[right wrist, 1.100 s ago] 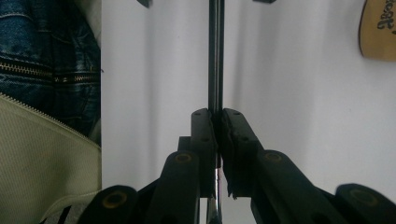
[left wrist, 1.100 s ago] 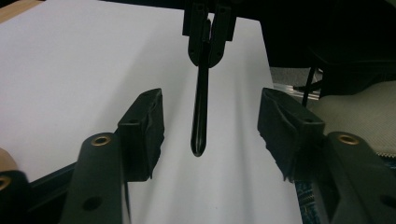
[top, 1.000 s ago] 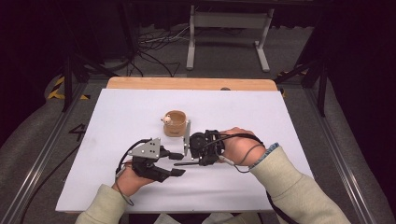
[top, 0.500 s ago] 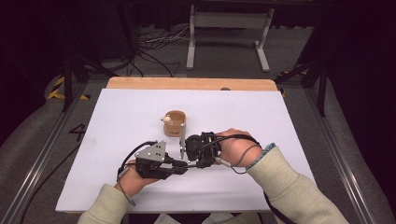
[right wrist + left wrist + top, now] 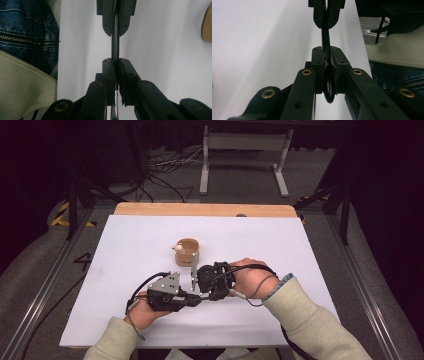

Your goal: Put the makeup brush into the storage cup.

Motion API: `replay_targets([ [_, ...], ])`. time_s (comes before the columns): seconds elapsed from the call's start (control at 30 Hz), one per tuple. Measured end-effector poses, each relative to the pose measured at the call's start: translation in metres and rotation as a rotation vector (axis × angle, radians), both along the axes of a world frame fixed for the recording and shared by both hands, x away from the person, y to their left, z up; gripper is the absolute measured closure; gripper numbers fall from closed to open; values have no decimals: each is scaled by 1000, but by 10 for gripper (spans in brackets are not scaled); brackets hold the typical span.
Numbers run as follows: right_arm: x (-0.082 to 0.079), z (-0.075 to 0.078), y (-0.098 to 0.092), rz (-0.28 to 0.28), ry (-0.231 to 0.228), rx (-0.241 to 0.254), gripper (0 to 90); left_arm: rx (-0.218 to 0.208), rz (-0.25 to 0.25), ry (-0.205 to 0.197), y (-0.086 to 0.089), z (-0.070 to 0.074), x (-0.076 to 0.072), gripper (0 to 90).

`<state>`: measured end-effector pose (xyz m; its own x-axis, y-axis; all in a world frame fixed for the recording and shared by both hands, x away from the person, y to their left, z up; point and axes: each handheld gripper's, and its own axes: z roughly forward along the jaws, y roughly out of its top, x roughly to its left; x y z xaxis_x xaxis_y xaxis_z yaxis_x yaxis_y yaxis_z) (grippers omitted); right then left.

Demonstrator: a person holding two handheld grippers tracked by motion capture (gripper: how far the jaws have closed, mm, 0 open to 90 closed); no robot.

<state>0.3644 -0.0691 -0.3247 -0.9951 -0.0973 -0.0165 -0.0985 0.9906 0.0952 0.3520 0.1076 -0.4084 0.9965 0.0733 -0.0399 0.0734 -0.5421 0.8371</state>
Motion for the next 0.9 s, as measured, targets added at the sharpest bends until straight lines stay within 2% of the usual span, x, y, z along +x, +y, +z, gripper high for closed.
replay_targets([
  [0.1, 0, -1, -1, -4, 0, 14, 839, -3, 1, 0, 0, -1, 0, 827],
  [0.3, 1, -2, -1, 2, 6, 11, 838, 7, 0, -16, -1, -1, -1, 829],
  [0.47, 1, -1, -5, -10, -3, 41, 825, -3, 15, -29, 1, -1, -1, 830],
  [0.5, 1, -1, -7, -19, -8, 66, 787, -6, 19, -29, 2, -1, -1, 830],
  [0.63, 2, 4, -18, -52, -16, 145, 734, -29, 29, -23, 5, -1, 0, 831],
  [0.8, 2, 11, -39, -73, -22, 278, 701, -41, 30, -20, 6, -2, 0, 830],
  [0.83, 2, 11, -39, -73, -22, 278, 701, -43, 29, -19, 6, -2, 0, 830],
  [0.9, 2, 13, -47, -78, -23, 324, 692, -51, 24, -18, 6, -2, 0, 831],
])
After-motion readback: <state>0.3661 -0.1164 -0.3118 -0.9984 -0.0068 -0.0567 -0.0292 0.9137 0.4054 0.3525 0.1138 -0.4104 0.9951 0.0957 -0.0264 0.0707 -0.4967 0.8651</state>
